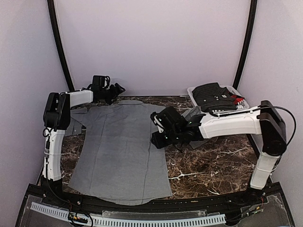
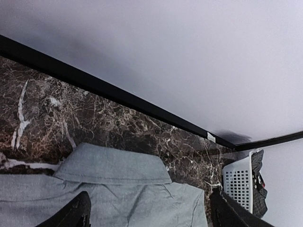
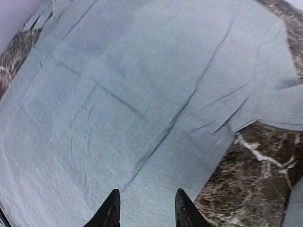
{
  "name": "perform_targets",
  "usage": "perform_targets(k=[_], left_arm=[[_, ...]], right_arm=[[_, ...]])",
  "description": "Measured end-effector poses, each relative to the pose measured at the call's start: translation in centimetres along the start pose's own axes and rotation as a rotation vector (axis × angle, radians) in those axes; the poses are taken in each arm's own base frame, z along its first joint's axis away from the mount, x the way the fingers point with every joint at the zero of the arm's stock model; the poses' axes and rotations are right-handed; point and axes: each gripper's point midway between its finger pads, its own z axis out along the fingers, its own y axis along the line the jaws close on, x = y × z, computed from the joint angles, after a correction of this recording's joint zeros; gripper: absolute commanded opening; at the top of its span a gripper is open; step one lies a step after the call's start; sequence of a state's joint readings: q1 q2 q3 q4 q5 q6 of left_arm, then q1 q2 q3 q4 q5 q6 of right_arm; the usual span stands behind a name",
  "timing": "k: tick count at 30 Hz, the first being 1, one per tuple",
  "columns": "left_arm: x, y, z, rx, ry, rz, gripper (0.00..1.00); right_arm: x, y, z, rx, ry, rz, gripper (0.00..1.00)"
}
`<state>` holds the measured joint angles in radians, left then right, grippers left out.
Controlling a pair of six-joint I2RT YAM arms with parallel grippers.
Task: Fold and stack the long sleeve shirts
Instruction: Pick up the sleeve from the center of the board.
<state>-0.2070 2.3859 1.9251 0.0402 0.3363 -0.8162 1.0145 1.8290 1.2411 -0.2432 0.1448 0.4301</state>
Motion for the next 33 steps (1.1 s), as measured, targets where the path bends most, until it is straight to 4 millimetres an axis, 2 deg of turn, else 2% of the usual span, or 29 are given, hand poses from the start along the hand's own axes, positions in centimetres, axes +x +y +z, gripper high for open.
perform_targets(k=[3, 5, 8, 11, 17, 20, 22, 25, 29, 33], left_arm=[[0.3, -1.7, -2.5, 0.013, 0.011, 0.029, 0.86], [0.6, -2.9, -4.2, 0.029, 0.014, 0.044, 0.86], [1.8, -4.7, -6.7, 0.055, 0.027, 0.065, 0.86], [3.8, -6.5, -8.6, 0.083, 0.052, 0.088, 0.85], [8.9, -8.4, -10.3, 0.107, 0.128, 0.129, 0.86], [11.3, -8.9, -10.6, 0.11, 0.169, 0.152, 0.86], [12.9, -9.0, -10.7, 0.11, 0.198, 0.168, 0.85], [14.9, -8.9, -11.1, 0.108, 0.239, 0.185, 0.85], [16.4, -8.0, -12.1, 0.091, 0.274, 0.194, 0.86], [16.9, -7.5, -12.7, 0.076, 0.289, 0.198, 0.86]], right_arm=[[-2.5, -2.5, -2.8, 0.058, -0.095, 0.046, 0.38], [-2.5, -4.5, -4.1, 0.1, -0.121, 0.079, 0.38], [-1.3, -8.2, -5.1, 0.186, -0.127, 0.131, 0.41], [0.5, -11.9, -5.8, 0.273, -0.117, 0.18, 0.42], [2.7, -17.6, -7.5, 0.359, -0.146, 0.284, 0.47], [3.3, -19.4, -8.4, 0.378, -0.19, 0.32, 0.53], [3.5, -20.4, -9.0, 0.378, -0.231, 0.334, 0.6], [3.4, -21.9, -9.9, 0.376, -0.29, 0.354, 0.64], [3.0, -24.7, -10.9, 0.356, -0.367, 0.376, 0.65], [2.1, -26.2, -10.9, 0.258, -0.4, 0.374, 0.55]])
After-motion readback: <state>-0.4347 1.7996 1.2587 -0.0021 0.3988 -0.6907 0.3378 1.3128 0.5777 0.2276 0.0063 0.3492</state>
